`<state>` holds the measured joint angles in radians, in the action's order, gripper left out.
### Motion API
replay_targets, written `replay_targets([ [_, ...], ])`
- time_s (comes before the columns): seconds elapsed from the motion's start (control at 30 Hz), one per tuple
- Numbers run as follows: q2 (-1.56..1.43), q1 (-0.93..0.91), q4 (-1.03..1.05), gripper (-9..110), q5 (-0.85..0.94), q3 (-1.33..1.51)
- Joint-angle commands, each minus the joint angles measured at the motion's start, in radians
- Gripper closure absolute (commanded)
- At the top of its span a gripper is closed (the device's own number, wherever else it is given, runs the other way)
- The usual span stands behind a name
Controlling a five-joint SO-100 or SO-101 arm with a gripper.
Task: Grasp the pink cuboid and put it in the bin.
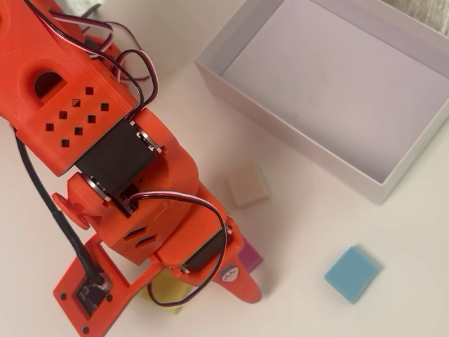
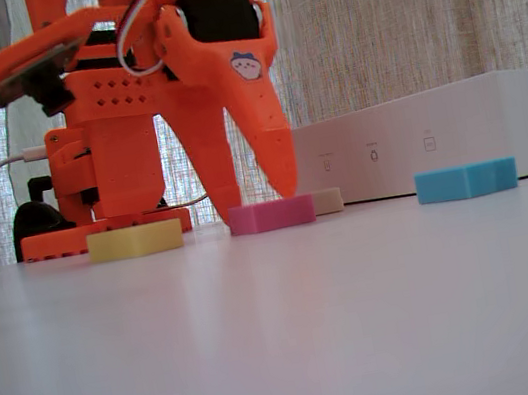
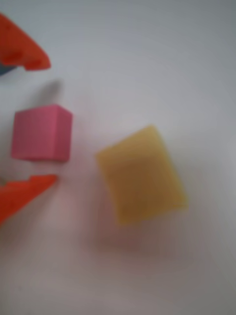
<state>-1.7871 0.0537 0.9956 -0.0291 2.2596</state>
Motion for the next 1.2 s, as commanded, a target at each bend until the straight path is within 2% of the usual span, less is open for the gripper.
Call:
replay_targets([
  [0.0, -0.002, 0.000, -0.018, 76, 0.032, -0.006],
  [0.3, -0.002, 0.021, -0.021, 77, 0.110, -0.003],
  [0.73, 0.028, 0.025, -0.044, 83, 0.115, 0.015],
  [1.1, 0.075, 0.028, -0.037, 100, 0.117, -0.008],
  [1.17, 0.066, 0.028, -0.043, 106, 0.118, -0.003],
])
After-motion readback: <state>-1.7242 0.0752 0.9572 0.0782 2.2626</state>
